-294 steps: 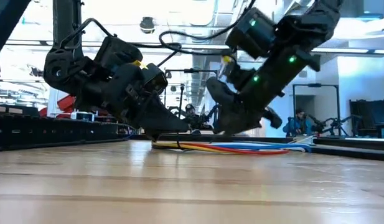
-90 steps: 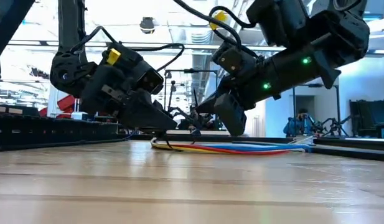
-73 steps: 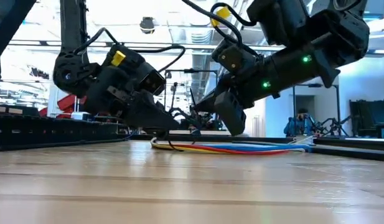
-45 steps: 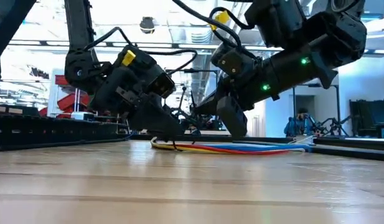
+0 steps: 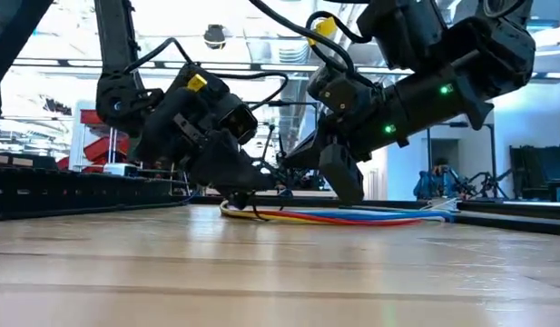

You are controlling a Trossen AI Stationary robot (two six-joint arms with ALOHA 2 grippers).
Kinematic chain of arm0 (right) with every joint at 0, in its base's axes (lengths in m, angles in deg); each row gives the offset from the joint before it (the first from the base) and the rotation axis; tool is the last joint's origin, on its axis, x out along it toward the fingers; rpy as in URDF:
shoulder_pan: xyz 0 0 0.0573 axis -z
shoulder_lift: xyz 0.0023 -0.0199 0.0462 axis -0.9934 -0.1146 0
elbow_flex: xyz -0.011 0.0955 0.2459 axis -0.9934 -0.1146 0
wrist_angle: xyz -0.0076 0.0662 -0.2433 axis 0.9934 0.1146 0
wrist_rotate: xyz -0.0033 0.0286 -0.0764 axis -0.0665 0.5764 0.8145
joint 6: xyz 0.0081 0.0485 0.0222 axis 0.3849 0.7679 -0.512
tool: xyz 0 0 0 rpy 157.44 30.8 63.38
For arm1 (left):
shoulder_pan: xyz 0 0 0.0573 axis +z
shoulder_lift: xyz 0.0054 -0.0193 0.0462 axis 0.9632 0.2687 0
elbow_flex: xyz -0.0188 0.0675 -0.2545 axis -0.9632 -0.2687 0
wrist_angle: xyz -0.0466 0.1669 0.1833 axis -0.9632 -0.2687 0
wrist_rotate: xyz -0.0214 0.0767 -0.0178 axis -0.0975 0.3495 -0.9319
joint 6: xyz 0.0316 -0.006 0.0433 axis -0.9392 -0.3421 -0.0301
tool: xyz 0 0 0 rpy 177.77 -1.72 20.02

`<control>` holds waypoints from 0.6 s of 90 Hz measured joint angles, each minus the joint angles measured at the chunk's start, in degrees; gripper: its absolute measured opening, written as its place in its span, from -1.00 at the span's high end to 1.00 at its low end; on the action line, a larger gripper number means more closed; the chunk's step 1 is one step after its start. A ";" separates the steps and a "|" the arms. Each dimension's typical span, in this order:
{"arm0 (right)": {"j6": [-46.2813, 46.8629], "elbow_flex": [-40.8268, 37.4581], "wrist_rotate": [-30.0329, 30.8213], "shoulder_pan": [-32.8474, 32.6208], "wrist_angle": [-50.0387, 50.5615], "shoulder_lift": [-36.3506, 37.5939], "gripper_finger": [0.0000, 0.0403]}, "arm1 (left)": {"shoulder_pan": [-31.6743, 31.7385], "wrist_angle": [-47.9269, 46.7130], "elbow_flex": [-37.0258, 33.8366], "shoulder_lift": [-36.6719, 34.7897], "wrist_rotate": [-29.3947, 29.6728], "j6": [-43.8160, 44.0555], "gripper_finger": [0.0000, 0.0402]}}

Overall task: Ziptie cables
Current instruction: Wrap the black zip tie on the cable

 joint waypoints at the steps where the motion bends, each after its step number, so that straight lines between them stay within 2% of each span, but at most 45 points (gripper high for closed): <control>1: 0.01 0.00 0.01 0.03 -0.01 0.00 1.00 | 0.00 -0.02 0.06 0.00 0.00 0.19 1.00; 54: -3.92 0.02 -0.09 0.64 0.04 0.00 1.00 | 0.00 -1.60 0.67 0.00 0.12 3.25 1.00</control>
